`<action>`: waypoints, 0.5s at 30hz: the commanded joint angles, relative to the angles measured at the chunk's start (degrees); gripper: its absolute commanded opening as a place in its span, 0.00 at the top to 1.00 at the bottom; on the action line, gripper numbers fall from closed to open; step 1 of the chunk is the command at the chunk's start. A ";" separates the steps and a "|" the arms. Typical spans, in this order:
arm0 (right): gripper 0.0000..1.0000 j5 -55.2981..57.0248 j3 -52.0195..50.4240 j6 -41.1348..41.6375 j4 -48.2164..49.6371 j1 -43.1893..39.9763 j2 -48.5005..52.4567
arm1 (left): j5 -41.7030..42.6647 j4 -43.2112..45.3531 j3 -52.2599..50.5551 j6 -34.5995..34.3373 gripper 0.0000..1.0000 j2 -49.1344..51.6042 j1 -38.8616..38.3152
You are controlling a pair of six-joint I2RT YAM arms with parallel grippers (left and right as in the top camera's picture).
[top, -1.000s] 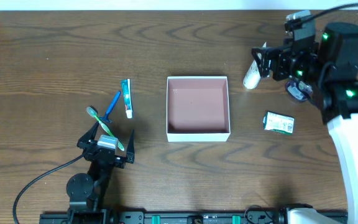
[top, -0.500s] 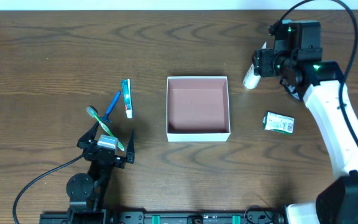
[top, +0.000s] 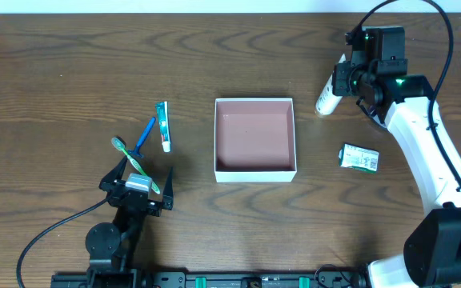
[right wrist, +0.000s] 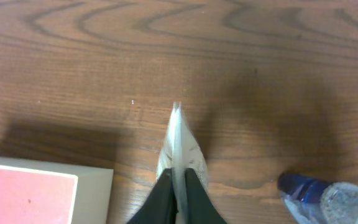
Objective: Pack container
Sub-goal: 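Reach the right gripper to the white Pantene bottle and grasp it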
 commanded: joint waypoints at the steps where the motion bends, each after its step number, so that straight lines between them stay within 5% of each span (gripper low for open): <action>1: 0.99 1.18 1.07 0.02 0.59 0.74 0.26 | 0.59 -1.88 -1.09 -0.26 0.02 -0.28 0.24; 15: 0.99 7.74 5.81 -0.55 -3.39 6.60 -12.96 | 0.59 -1.88 -1.09 -0.28 0.02 -0.28 0.24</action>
